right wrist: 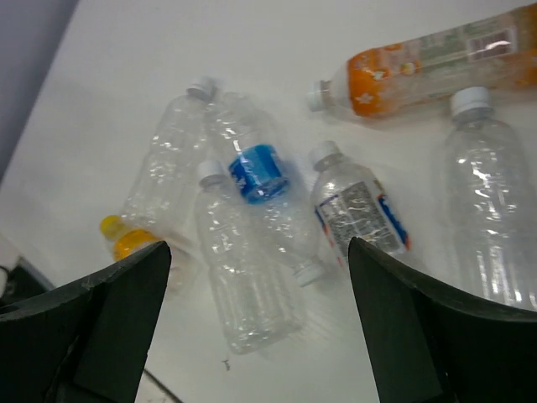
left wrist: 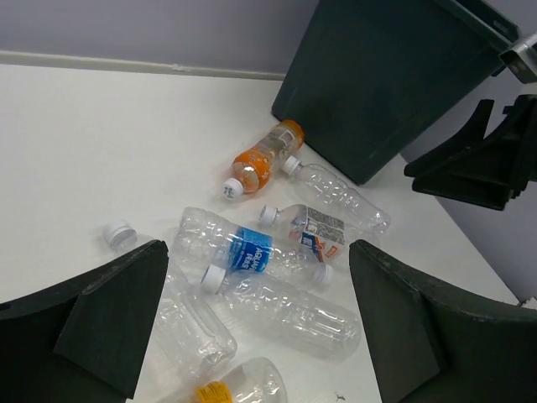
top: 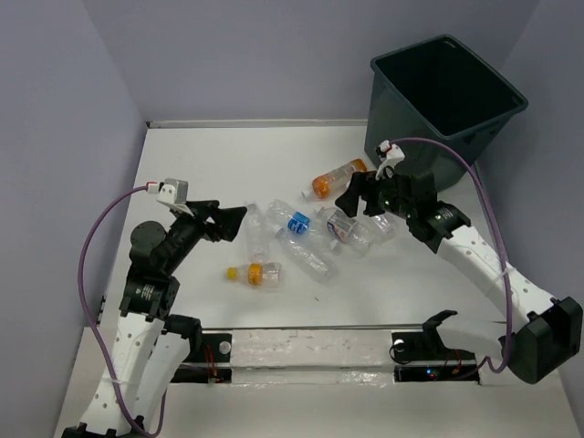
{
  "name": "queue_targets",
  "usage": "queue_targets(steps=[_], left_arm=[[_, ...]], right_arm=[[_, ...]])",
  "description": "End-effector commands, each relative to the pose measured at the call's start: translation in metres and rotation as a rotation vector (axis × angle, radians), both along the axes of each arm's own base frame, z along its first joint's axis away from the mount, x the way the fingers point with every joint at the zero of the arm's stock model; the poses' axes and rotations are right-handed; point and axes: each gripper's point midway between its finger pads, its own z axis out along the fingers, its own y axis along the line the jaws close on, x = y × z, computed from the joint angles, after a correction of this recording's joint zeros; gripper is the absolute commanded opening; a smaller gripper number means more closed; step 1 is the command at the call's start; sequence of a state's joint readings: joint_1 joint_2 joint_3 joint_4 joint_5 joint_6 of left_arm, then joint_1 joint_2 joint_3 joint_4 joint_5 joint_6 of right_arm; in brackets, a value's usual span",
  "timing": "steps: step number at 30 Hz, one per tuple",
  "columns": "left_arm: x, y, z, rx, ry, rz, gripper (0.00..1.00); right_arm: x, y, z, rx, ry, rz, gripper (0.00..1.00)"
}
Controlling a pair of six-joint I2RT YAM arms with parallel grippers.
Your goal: Put the plastic bottles in the bin
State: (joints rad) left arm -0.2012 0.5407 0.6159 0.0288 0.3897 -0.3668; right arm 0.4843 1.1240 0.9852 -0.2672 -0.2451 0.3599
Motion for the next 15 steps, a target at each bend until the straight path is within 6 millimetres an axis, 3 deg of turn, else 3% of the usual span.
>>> queue_targets(steps=[1, 4, 9, 10, 11, 12, 15], left_arm=[[-0.001, 0.001, 0.022, 0.011, -0.06, -0.001, 0.99], [0.003, 0.002, 0.017, 0.021, -0.035, 0.009, 0.99], [0.006, 0.003, 0.012, 0.018, -0.009, 0.024, 0.99], [0.007, 0.005, 0.012, 0.018, -0.009, 0.034, 0.99], [0.007, 0.006, 0.012, 0.017, -0.008, 0.038, 0.99], [0.007, 0.006, 0.011, 0.018, -0.007, 0.043, 0.99], [0.014, 0.011, 0.0, 0.032, 0.041, 0.077, 0.99]], right_arm=[[0.036, -0.043, -0.009, -0.254, -0.081, -0.206, 0.93], [0.053, -0.06, -0.034, -0.401, -0.047, -0.271, 0.93], [0.077, -0.073, -0.047, -0.538, -0.013, -0.342, 0.91], [0.084, -0.075, -0.059, -0.582, 0.011, -0.353, 0.9], [0.089, -0.08, -0.055, -0.626, 0.013, -0.373, 0.9], [0.095, -0.08, -0.07, -0.67, 0.045, -0.366, 0.9], [0.107, -0.091, -0.08, -0.747, 0.082, -0.382, 0.91]])
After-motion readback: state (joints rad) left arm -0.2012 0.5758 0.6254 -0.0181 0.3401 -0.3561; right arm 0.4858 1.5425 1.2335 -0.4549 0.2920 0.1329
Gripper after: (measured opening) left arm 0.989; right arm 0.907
